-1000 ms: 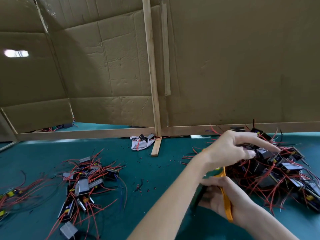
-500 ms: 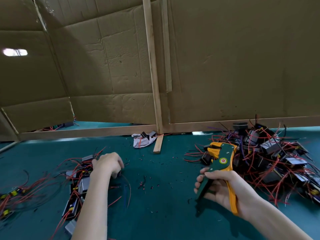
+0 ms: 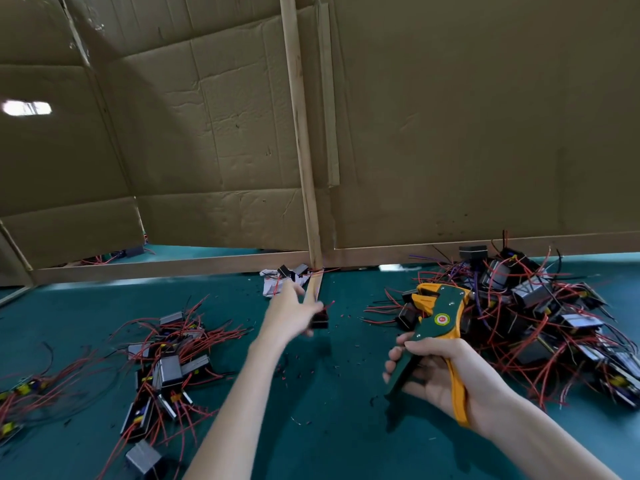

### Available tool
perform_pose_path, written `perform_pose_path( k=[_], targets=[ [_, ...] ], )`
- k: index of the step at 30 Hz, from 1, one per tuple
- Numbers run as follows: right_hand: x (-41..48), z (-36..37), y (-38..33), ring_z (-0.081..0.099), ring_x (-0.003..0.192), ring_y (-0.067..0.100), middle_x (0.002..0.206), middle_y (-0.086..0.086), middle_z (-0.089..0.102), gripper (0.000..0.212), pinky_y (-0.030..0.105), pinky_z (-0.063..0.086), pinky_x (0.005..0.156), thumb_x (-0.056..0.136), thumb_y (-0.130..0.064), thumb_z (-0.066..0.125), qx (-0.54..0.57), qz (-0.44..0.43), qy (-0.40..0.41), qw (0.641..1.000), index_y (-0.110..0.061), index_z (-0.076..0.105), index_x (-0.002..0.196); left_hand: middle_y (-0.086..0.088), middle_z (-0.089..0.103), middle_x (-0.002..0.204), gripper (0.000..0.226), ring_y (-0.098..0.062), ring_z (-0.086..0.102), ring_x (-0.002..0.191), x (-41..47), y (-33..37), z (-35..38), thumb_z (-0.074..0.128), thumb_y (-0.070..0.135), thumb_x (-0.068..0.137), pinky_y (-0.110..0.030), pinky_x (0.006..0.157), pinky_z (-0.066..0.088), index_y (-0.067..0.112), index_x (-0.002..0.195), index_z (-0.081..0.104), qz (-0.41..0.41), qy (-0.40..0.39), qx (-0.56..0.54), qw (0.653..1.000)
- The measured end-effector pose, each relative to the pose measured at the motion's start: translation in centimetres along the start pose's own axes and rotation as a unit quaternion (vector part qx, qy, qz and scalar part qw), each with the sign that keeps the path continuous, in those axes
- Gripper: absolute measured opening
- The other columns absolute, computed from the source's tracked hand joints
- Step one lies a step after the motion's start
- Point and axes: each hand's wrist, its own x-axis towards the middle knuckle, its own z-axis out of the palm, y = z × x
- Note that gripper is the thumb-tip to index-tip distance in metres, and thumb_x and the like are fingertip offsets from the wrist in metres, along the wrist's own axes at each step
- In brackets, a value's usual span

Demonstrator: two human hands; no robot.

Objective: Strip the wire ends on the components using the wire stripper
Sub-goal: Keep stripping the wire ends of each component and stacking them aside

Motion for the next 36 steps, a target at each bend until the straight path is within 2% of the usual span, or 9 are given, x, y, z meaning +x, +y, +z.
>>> perform_pose_path(
  k=[4,8,12,15,21,24,27,29,36],
  targets=[
    [-0.1,-0.2,-0.1,0.067,0.069,0.039,0.079,0.024,0.064,0.027,0.048,0.059,0.064,0.067,0.003,0.061,0.001,0.003,0.004,1.0,0.005,0.061,0.095,-0.005,0.069,0.092,0.013,-0.025,0.069,0.076,-0.7,-0.6,3.1,0.053,0.021,0.094,-0.039,0.08,0.054,0.015,0.105,0.048,0.067,0.017,0.254,0.965],
    [0.0,-0.2,-0.3,0.067,0.069,0.039,0.08,0.025,0.063,0.029,0.048,0.059,0.064,0.068,0.003,0.061,0.007,0.0,0.007,1.0,0.005,0.06,0.097,-0.005,0.069,0.089,0.01,-0.024,0.066,0.078,-0.3,0.0,2.4,0.05,0.018,0.092,-0.037,0.078,0.053,0.021,0.101,0.053,0.091,-0.041,0.196,0.976],
    [0.0,-0.1,-0.4,0.066,0.068,0.039,0.079,0.024,0.063,0.029,0.048,0.058,0.063,0.068,0.003,0.06,0.012,-0.002,0.007,1.0,0.004,0.059,0.097,0.009,0.061,0.09,0.042,-0.005,0.057,0.083,-0.3,0.4,0.7,0.045,-0.004,0.08,-0.013,0.065,0.043,0.025,0.106,0.06,0.13,-0.227,0.113,0.959],
    [0.0,-0.1,-0.3,0.066,0.067,0.039,0.079,0.024,0.063,0.028,0.048,0.058,0.062,0.068,0.003,0.06,0.013,-0.002,0.008,1.0,0.005,0.059,0.096,0.013,0.063,0.094,0.048,0.004,0.056,0.082,-0.1,0.1,0.5,0.051,-0.011,0.076,-0.004,0.066,0.042,0.024,0.103,0.068,0.162,-0.268,0.155,0.937],
    [0.0,-0.1,-0.3,0.066,0.068,0.038,0.079,0.024,0.063,0.026,0.048,0.059,0.063,0.069,0.004,0.06,0.01,0.0,0.006,1.0,0.005,0.06,0.095,0.008,0.073,0.083,0.008,-0.001,0.064,0.074,0.4,-0.5,1.6,0.072,0.017,0.085,-0.013,0.068,0.048,0.022,0.088,0.077,0.161,-0.171,0.023,0.972],
    [0.2,-0.2,-0.2,0.066,0.067,0.039,0.079,0.025,0.063,0.026,0.048,0.059,0.063,0.069,0.004,0.061,0.008,0.002,0.001,1.0,0.005,0.06,0.095,0.009,0.07,0.082,0.011,0.003,0.061,0.069,0.1,0.0,1.9,0.07,0.016,0.087,-0.014,0.066,0.045,0.022,0.092,0.077,0.176,-0.119,-0.085,0.974],
    [0.2,-0.3,-0.2,0.066,0.069,0.04,0.08,0.025,0.063,0.026,0.048,0.058,0.064,0.07,0.004,0.061,0.0,-0.001,-0.009,1.0,0.006,0.061,0.095,0.007,0.071,0.085,0.018,-0.006,0.065,0.078,-0.2,1.1,1.7,0.072,0.008,0.083,-0.019,0.078,0.051,0.025,0.09,0.075,0.202,-0.078,-0.198,0.956],
    [0.2,-0.4,-0.3,0.065,0.07,0.039,0.081,0.026,0.063,0.024,0.048,0.058,0.066,0.071,0.003,0.062,-0.013,-0.003,-0.021,1.0,0.006,0.061,0.095,0.005,0.074,0.081,0.018,-0.008,0.068,0.074,-0.5,1.8,1.3,0.076,0.007,0.078,-0.019,0.074,0.052,0.024,0.084,0.075,0.205,-0.059,-0.265,0.94],
    [-0.7,0.0,-0.7,0.062,0.074,0.039,0.084,0.025,0.06,0.018,0.05,0.055,0.074,0.075,0.005,0.067,-0.084,-0.027,-0.105,0.991,0.002,0.065,0.093,0.004,0.07,0.068,0.015,-0.009,0.065,0.066,-1.6,3.6,-0.1,0.079,0.007,0.075,-0.015,0.058,0.048,0.02,0.074,0.071,0.215,-0.06,-0.312,0.924]
  ],
)
